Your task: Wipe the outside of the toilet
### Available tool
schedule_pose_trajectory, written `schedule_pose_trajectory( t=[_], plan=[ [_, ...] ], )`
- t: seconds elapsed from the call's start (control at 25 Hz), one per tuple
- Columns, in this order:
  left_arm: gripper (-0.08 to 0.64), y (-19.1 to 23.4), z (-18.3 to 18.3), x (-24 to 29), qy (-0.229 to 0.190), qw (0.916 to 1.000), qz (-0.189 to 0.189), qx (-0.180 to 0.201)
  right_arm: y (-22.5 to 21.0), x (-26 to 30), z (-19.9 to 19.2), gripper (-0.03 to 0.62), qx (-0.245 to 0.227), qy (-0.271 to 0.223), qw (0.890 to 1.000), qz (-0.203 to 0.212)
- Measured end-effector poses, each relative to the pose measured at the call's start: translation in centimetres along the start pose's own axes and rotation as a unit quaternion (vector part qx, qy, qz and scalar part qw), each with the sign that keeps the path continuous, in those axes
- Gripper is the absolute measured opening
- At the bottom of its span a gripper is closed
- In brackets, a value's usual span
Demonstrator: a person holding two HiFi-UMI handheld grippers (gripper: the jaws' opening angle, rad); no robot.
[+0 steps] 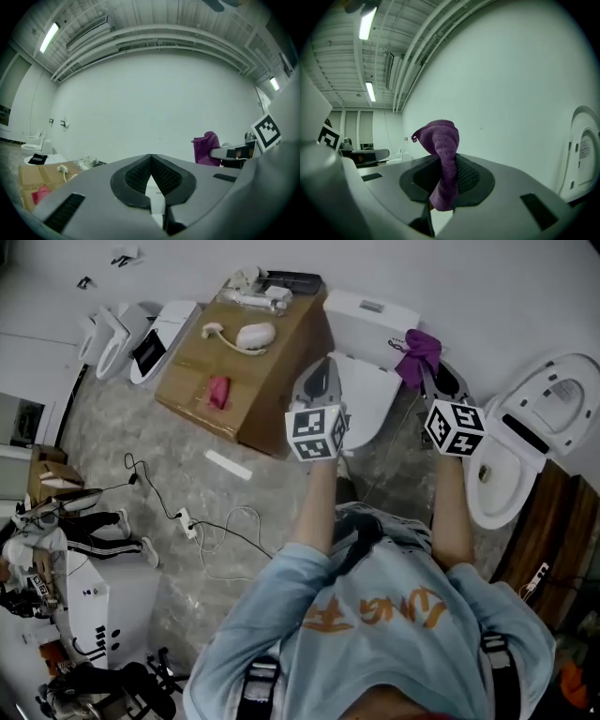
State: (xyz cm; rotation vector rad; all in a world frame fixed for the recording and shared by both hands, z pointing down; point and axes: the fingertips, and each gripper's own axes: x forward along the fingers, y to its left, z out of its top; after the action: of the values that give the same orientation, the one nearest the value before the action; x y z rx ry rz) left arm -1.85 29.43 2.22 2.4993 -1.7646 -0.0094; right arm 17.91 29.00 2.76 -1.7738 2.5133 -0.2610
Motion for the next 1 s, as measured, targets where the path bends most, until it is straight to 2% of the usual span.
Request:
schedule_pose_trajectory(
  t=[0.2, 0.36, 0.52, 0.8, 1.0],
  plan=[
    [0.023, 6.6, -3.5, 6.3, 0.05, 0.9986, -0.011, 0.008, 2.5, 9.6, -4.3, 0.084, 0.036, 0.026, 0.999, 0.013],
    [0.023, 11.3, -7.4, 11.4, 0.104, 0.9941, -0.025, -0.017, 4.8, 17.1, -8.4, 0.084, 0.047, 0.078, 0.996, 0.022],
    [0.023, 15.1, -8.8, 16.4, 0.124, 0.9904, -0.04, -0.047, 5.6, 22.6, -9.7, 0.086, 0.041, 0.109, 0.993, 0.02],
    [0.023, 16.8, -11.5, 22.5, 0.152, 0.9818, -0.068, -0.091, 2.6, 27.2, -11.1, 0.086, 0.027, 0.159, 0.987, -0.014],
    [0.023, 17.2, -14.1, 25.4, 0.174, 0.9749, -0.057, -0.127, 1.0, 29.5, -12.6, 0.086, 0.009, 0.194, 0.981, -0.005]
  ],
)
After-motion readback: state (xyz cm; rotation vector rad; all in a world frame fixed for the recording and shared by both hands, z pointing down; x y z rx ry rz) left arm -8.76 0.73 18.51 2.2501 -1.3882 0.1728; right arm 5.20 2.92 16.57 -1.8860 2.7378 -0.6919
